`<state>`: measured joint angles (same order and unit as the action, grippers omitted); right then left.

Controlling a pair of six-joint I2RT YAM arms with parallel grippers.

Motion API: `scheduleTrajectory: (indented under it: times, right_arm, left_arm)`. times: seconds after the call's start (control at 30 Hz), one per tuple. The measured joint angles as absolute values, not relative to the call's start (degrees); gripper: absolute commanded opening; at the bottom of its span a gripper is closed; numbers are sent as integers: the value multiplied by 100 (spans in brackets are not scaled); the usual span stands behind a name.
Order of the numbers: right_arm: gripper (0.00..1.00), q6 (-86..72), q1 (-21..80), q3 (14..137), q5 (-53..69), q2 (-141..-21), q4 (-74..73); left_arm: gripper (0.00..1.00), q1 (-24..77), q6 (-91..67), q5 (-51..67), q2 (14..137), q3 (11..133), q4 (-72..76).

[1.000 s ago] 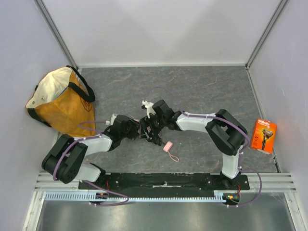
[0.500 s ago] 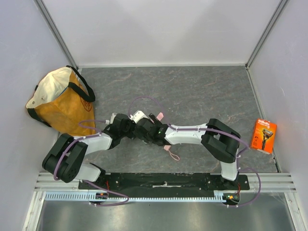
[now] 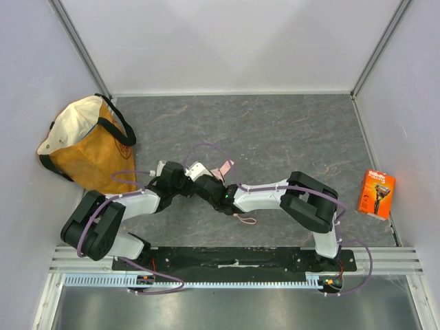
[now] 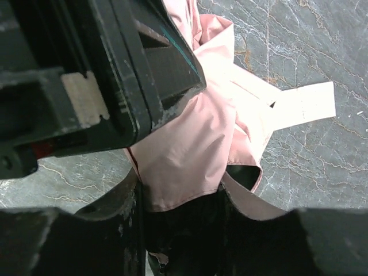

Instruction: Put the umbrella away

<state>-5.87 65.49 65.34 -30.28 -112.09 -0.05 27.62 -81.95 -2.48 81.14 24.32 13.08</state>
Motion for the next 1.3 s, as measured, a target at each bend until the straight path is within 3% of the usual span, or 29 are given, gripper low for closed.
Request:
scheduleTrajectory:
  times: [0.13, 0.3, 0.33, 0.37, 0.47, 0.6, 0.93, 1.13, 1.3]
  right_arm:
    - [0, -508, 6521, 6528, -2943, -11203, 10]
    - [0, -272, 6394, 6495, -2506, -11170, 58]
    - [0, -222, 6370, 6486, -2401, -11170, 91]
    - [0, -130, 6313, 6464, -2215, -11170, 158]
    - [0, 75, 6171, 6390, -1702, -11170, 351]
    - [0, 148, 5822, 6272, -679, -11198, 773]
    - [0, -143, 4998, 6243, 1820, -11544, 1594]
    - [0, -242, 4797, 6313, 2532, -11688, 1761]
    - [0, -307, 4729, 6305, 2692, -11699, 1785]
  left_arm:
    - [2, 2757, -8110, -285, 8106, 2432, 1328]
    - [2, 2744, -7983, -318, 7979, 2434, 1284]
    - [14, 2735, -7953, -346, 7933, 2423, 1243]
    - [34, 2727, -7918, -384, 7874, 2401, 1192]
    - [70, 2650, -7826, -421, 7699, 2333, 1050]
    - [89, 2523, -7695, -233, 7489, 2237, 1037]
    - [93, 2331, -7631, 226, 7013, 1752, 1365]
    - [87, 2161, -7634, 489, 7314, 1918, 1382]
    - [88, 2110, -7828, 493, 7295, 1817, 1538]
